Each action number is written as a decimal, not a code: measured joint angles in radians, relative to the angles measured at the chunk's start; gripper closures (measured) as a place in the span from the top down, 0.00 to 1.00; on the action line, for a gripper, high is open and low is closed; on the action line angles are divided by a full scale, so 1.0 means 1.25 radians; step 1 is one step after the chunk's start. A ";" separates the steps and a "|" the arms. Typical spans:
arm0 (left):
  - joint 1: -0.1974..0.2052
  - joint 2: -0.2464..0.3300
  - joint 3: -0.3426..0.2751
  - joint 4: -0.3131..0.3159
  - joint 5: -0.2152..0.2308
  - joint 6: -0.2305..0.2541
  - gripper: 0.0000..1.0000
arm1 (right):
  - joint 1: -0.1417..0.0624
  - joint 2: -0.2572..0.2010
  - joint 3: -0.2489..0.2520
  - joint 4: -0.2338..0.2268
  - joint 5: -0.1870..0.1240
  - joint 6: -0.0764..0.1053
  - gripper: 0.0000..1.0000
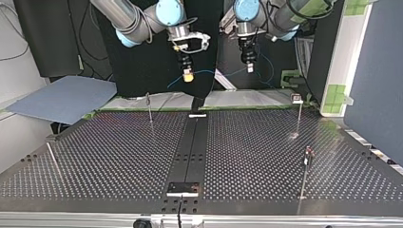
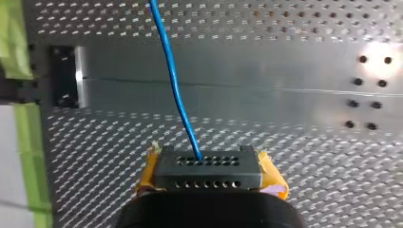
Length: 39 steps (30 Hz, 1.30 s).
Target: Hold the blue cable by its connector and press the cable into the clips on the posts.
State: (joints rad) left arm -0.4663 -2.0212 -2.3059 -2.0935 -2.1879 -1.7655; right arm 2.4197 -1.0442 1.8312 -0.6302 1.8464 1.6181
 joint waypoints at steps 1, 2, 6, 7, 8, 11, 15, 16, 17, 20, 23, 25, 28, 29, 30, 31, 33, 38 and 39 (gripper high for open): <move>0.001 0.009 0.009 -0.009 -0.005 -0.001 0.00 | -0.002 -0.007 -0.006 0.007 -0.006 0.001 0.00; 0.001 0.015 0.015 -0.015 -0.008 -0.001 0.00 | -0.004 -0.015 -0.014 0.015 -0.014 0.002 0.00; 0.005 0.041 0.041 -0.041 -0.024 -0.002 0.00 | -0.011 -0.043 -0.040 0.043 -0.038 0.003 0.00; 0.007 0.050 0.049 -0.049 -0.031 -0.002 0.00 | -0.012 -0.049 -0.047 0.049 -0.041 0.004 0.00; 0.009 0.055 0.055 -0.056 -0.035 -0.003 0.00 | -0.015 -0.058 -0.055 0.057 -0.045 0.004 0.00; 0.015 0.076 0.076 -0.076 -0.044 -0.005 0.00 | -0.020 -0.077 -0.075 0.077 -0.054 0.004 0.00; 0.023 0.105 0.105 -0.105 -0.049 -0.006 0.00 | -0.025 -0.103 -0.100 0.103 -0.070 0.005 0.00; 0.025 0.114 0.115 -0.115 -0.051 -0.006 0.00 | -0.027 -0.109 -0.106 0.109 -0.073 0.005 0.00; 0.028 0.121 0.121 -0.121 -0.052 -0.006 0.00 | -0.029 -0.117 -0.113 0.117 -0.076 0.005 0.00; 0.037 0.142 0.142 -0.142 -0.056 -0.006 0.00 | -0.033 -0.140 -0.123 0.138 -0.082 0.005 0.00; 0.046 0.160 0.160 -0.160 -0.062 -0.007 0.00 | -0.037 -0.162 -0.128 0.148 -0.091 0.005 0.00; 0.055 0.173 0.173 -0.173 -0.071 -0.008 0.00 | -0.039 -0.174 -0.130 0.152 -0.095 0.005 0.00; 0.072 0.193 0.193 -0.193 -0.081 -0.015 0.00 | -0.042 -0.195 -0.135 0.157 -0.099 0.005 0.00; 0.078 0.199 0.199 -0.199 -0.081 -0.019 0.00 | -0.044 -0.200 -0.136 0.158 -0.101 0.005 0.00; 0.084 0.205 0.205 -0.205 -0.079 -0.024 0.00 | -0.045 -0.203 -0.137 0.159 -0.102 0.005 0.00; 0.091 0.213 0.213 -0.213 -0.075 -0.029 0.00 | -0.046 -0.204 -0.137 0.159 -0.103 0.005 0.00; 0.101 0.223 0.223 -0.223 -0.067 -0.036 0.00 | -0.048 -0.202 -0.140 0.160 -0.106 0.005 0.00; 0.134 0.257 0.257 -0.257 -0.036 -0.049 0.00 | -0.048 -0.175 -0.158 0.160 -0.114 -0.001 0.00; 0.141 0.263 0.263 -0.263 -0.030 -0.050 0.00 | -0.046 -0.169 -0.162 0.160 -0.116 -0.004 0.00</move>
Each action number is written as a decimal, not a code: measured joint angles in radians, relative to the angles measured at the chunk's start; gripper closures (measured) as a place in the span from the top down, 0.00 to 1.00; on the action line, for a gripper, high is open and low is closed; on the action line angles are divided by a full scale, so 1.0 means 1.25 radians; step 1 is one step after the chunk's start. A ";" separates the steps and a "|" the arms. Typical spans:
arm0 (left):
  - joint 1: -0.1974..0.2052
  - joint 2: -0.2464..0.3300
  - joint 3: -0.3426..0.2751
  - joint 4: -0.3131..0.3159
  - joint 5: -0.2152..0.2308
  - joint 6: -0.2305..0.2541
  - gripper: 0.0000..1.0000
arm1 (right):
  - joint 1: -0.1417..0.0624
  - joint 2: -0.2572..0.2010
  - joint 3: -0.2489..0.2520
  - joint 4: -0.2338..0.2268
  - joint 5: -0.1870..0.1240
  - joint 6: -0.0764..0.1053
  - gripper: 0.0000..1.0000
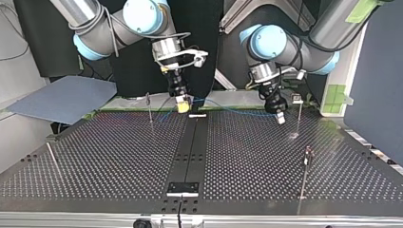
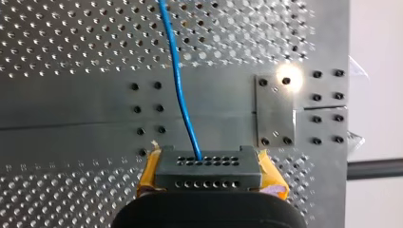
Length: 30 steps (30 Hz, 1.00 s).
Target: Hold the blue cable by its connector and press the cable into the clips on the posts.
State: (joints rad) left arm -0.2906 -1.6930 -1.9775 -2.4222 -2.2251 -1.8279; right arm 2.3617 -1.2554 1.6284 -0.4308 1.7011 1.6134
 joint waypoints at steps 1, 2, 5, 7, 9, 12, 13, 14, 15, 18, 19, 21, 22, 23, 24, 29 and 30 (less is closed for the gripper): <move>0.008 0.008 0.008 -0.008 0.008 -0.002 0.00 | 0.001 0.007 -0.005 -0.001 -0.003 -0.002 0.00; 0.014 0.014 0.014 -0.014 0.014 -0.004 0.00 | 0.003 0.016 -0.012 -0.001 -0.007 -0.005 0.00; 0.035 0.035 0.035 -0.035 0.035 -0.014 0.00 | 0.009 0.033 -0.029 0.002 -0.021 -0.008 0.00; 0.051 0.051 0.051 -0.051 0.051 -0.022 0.00 | 0.012 0.037 -0.041 0.008 -0.029 -0.010 0.00; 0.063 0.064 0.062 -0.063 0.064 -0.026 0.00 | 0.015 0.040 -0.054 0.018 -0.036 -0.010 0.00; 0.082 0.082 0.070 -0.082 0.082 -0.029 0.00 | 0.019 0.041 -0.076 0.037 -0.044 -0.011 0.00; 0.090 0.090 0.072 -0.090 0.090 -0.028 0.00 | 0.021 0.041 -0.082 0.042 -0.046 -0.011 0.00; 0.096 0.096 0.072 -0.096 0.096 -0.028 0.00 | 0.022 0.041 -0.090 0.049 -0.048 -0.011 0.00; 0.102 0.102 0.073 -0.102 0.102 -0.026 0.00 | 0.024 0.041 -0.096 0.053 -0.048 -0.012 0.00; 0.123 0.123 0.073 -0.123 0.123 -0.017 0.00 | 0.027 0.041 -0.113 0.066 -0.050 -0.012 0.00; 0.133 0.133 0.073 -0.132 0.131 -0.014 0.00 | 0.028 0.041 -0.117 0.069 -0.050 -0.012 0.00; 0.146 0.146 0.073 -0.146 0.139 -0.010 0.00 | 0.031 0.041 -0.129 0.075 -0.050 -0.012 0.00; 0.155 0.155 0.073 -0.154 0.142 -0.008 0.00 | 0.032 0.041 -0.134 0.076 -0.050 -0.011 0.00; 0.161 0.161 0.073 -0.161 0.144 -0.007 0.00 | 0.033 0.041 -0.142 0.078 -0.050 -0.011 0.00; 0.168 0.168 0.073 -0.168 0.145 -0.006 0.00 | 0.033 0.041 -0.148 0.079 -0.050 -0.010 0.00; 0.205 0.205 0.073 -0.204 0.155 -0.005 0.00 | 0.037 0.041 -0.186 0.096 -0.050 -0.010 0.00; 0.211 0.211 0.073 -0.211 0.156 -0.005 0.00 | 0.037 0.041 -0.193 0.100 -0.050 -0.010 0.00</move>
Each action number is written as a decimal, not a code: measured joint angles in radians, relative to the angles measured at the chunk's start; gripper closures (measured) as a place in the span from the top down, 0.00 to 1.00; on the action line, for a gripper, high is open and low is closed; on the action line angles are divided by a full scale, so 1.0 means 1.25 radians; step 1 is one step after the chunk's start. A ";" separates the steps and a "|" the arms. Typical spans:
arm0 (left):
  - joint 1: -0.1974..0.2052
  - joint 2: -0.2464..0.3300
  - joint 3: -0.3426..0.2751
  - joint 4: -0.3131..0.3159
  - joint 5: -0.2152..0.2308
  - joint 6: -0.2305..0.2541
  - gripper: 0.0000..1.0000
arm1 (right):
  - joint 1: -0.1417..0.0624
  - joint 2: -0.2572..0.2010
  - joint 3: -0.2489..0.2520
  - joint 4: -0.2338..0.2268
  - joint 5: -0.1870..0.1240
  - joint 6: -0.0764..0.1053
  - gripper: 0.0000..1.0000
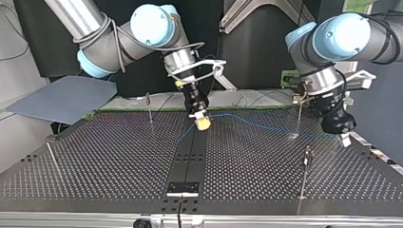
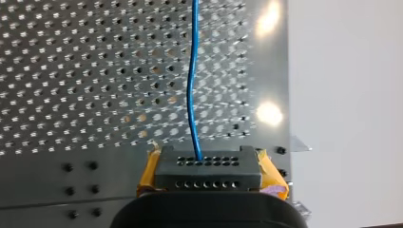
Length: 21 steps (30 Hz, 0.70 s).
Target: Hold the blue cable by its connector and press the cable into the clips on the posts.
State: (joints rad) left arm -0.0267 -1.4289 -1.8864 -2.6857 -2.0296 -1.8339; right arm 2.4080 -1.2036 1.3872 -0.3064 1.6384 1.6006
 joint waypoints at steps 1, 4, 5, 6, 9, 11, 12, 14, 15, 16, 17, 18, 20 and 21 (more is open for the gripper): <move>0.008 0.008 0.000 -0.009 0.002 0.000 0.00 | 0.000 0.000 -0.006 0.003 0.000 0.000 0.00; 0.019 0.029 0.000 -0.029 0.015 -0.001 0.00 | 0.001 0.000 -0.026 0.010 0.000 0.000 0.00; 0.021 0.035 0.000 -0.036 0.020 -0.001 0.00 | 0.001 0.000 -0.032 0.011 0.000 0.001 0.00; 0.022 0.042 0.000 -0.042 0.025 -0.001 0.00 | 0.001 0.000 -0.035 0.012 0.000 0.001 0.00; 0.023 0.065 0.000 -0.065 0.047 -0.001 0.00 | 0.000 0.000 -0.041 0.014 0.000 0.002 0.00; 0.022 0.082 0.000 -0.082 0.064 -0.001 0.00 | -0.001 0.000 -0.042 0.015 0.000 0.003 0.00; 0.021 0.089 0.000 -0.090 0.071 -0.001 0.00 | -0.002 0.000 -0.043 0.016 0.000 0.003 0.00; 0.020 0.097 0.000 -0.106 0.088 0.000 0.00 | -0.004 0.000 -0.043 0.016 0.000 0.003 0.00; 0.019 0.098 0.000 -0.113 0.093 0.000 0.00 | -0.005 0.000 -0.043 0.016 0.000 0.003 0.00; 0.018 0.099 0.000 -0.121 0.099 0.000 0.00 | -0.006 0.000 -0.043 0.016 0.000 0.003 0.00; 0.018 0.099 0.000 -0.128 0.102 0.000 0.00 | -0.007 0.000 -0.043 0.017 0.000 0.003 0.00; 0.018 0.099 0.000 -0.135 0.104 0.001 0.00 | -0.008 0.000 -0.043 0.017 0.000 0.003 0.00; 0.016 0.095 0.000 -0.151 0.110 0.002 0.00 | -0.009 0.000 -0.044 0.018 0.000 0.003 0.00; 0.014 0.092 0.000 -0.158 0.114 0.004 0.00 | -0.009 0.000 -0.045 0.018 0.000 0.003 0.00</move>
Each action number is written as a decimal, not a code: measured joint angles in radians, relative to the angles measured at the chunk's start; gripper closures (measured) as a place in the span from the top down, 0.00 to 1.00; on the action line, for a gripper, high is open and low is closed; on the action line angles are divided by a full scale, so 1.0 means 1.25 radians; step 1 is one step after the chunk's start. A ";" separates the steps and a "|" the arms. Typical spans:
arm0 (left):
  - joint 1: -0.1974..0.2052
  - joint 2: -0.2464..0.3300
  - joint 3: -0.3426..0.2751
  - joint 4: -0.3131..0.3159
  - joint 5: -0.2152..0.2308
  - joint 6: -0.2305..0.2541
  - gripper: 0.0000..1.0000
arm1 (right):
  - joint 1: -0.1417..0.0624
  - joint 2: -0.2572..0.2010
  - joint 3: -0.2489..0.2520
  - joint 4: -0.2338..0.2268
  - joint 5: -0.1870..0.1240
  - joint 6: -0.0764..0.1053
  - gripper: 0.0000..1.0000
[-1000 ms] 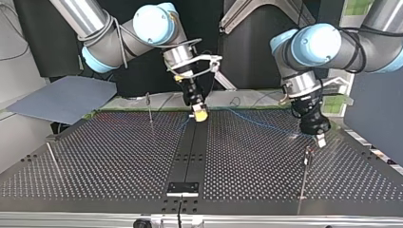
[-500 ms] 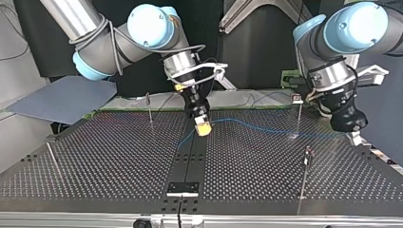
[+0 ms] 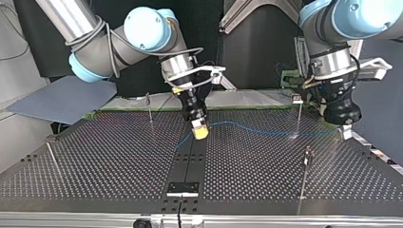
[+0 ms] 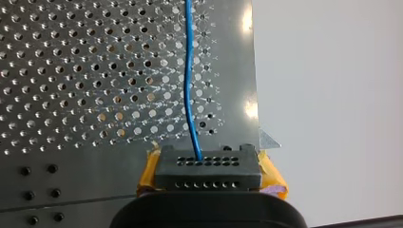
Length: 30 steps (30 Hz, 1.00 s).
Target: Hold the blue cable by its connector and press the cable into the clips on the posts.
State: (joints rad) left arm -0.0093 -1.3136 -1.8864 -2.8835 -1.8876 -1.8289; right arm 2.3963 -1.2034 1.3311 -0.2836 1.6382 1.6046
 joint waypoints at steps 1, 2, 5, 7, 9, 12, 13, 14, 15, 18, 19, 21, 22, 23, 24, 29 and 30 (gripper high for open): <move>-0.003 -0.006 0.000 -0.009 0.006 0.005 0.00 | 0.000 0.000 0.000 0.000 0.000 0.000 0.00; -0.004 -0.011 0.000 -0.015 0.011 0.010 0.00 | 0.000 0.000 -0.001 0.001 0.000 0.000 0.00; -0.003 -0.032 0.000 -0.027 0.025 0.030 0.00 | 0.000 0.000 -0.001 0.001 0.000 -0.001 0.00; 0.000 -0.045 0.000 -0.026 0.029 0.043 0.00 | 0.000 0.000 -0.001 0.001 0.000 -0.002 0.00; 0.003 -0.051 0.000 -0.020 0.031 0.047 0.00 | 0.001 0.000 -0.002 0.001 0.000 -0.004 0.00; 0.011 -0.058 0.001 -0.009 0.034 0.047 0.00 | 0.003 0.000 -0.005 0.001 0.000 -0.005 0.00; 0.014 -0.061 0.002 -0.005 0.035 0.046 0.00 | 0.004 0.000 -0.006 0.001 0.000 -0.005 0.00; 0.016 -0.062 0.004 -0.003 0.035 0.045 0.00 | 0.005 0.000 -0.008 0.001 -0.001 -0.005 0.00; 0.018 -0.064 0.006 -0.002 0.036 0.045 0.00 | 0.005 0.000 -0.010 0.002 -0.001 -0.006 0.00; 0.024 -0.068 0.014 0.000 0.042 0.045 0.00 | 0.005 0.000 -0.014 0.002 -0.001 -0.006 0.00; 0.026 -0.071 0.018 0.000 0.046 0.045 0.00 | 0.005 0.000 -0.015 0.002 0.000 -0.006 0.00; 0.029 -0.077 0.024 0.000 0.051 0.045 0.00 | 0.004 0.001 -0.015 0.002 0.000 -0.006 0.00; 0.031 -0.084 0.029 0.000 0.054 0.046 0.00 | 0.003 0.001 -0.016 0.002 0.000 -0.006 0.00; 0.032 -0.089 0.031 0.000 0.056 0.046 0.00 | 0.002 0.001 -0.016 0.002 0.000 -0.005 0.00; 0.033 -0.095 0.034 0.000 0.058 0.047 0.00 | 0.001 0.001 -0.016 0.002 0.000 -0.005 0.00; 0.038 -0.120 0.052 0.001 0.071 0.051 0.00 | -0.001 0.002 -0.018 0.000 0.001 -0.003 0.00; 0.039 -0.123 0.054 0.001 0.074 0.051 0.00 | -0.002 0.002 -0.019 0.000 0.001 -0.003 0.00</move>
State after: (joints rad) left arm 0.0390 -1.4670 -1.8185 -2.8826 -1.7955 -1.7649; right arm 2.3943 -1.2009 1.3072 -0.2833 1.6391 1.6013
